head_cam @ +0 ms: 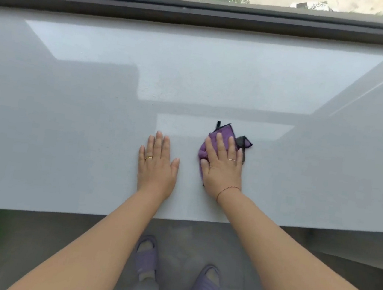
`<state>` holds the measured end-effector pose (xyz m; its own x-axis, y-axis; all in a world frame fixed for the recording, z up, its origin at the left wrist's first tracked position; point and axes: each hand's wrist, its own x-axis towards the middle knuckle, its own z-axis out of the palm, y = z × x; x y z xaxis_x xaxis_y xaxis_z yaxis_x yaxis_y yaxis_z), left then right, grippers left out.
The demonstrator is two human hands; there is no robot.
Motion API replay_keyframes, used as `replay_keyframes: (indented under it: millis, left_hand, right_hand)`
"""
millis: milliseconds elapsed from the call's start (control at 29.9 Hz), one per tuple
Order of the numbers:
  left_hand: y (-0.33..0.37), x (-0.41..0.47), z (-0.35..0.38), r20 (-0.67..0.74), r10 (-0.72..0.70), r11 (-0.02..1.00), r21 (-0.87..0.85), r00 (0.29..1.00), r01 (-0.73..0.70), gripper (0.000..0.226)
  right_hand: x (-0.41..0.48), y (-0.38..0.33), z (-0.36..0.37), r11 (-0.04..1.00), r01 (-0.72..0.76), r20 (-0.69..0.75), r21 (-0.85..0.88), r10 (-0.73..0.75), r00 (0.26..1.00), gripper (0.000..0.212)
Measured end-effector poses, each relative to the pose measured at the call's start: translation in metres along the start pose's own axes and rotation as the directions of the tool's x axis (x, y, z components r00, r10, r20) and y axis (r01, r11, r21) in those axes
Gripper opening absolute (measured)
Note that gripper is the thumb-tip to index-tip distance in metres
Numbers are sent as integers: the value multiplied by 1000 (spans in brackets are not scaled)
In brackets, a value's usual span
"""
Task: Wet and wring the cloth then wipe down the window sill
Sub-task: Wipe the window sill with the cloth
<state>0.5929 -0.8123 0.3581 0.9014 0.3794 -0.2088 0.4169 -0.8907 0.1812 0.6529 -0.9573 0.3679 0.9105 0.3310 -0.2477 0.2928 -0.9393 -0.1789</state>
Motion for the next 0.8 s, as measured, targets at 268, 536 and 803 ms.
replay_keyframes:
  millis: [268,536,803]
  left_hand:
    - [-9,-1,-3,62,39,999,-30,997,-37,64]
    - [8,-9,0,33,-40,998,42,999,38,61]
    - [-3,-35,4,76,3,1000,26,997,-5,63]
  right_hand:
    - [-18,60,-3,990,120,20,-68,-119,993,55]
    - [-74,-29,25,969,247,39,30,-248,968,60]
    - [-73,63,15,998,37,-40,-48,-39,998,56]
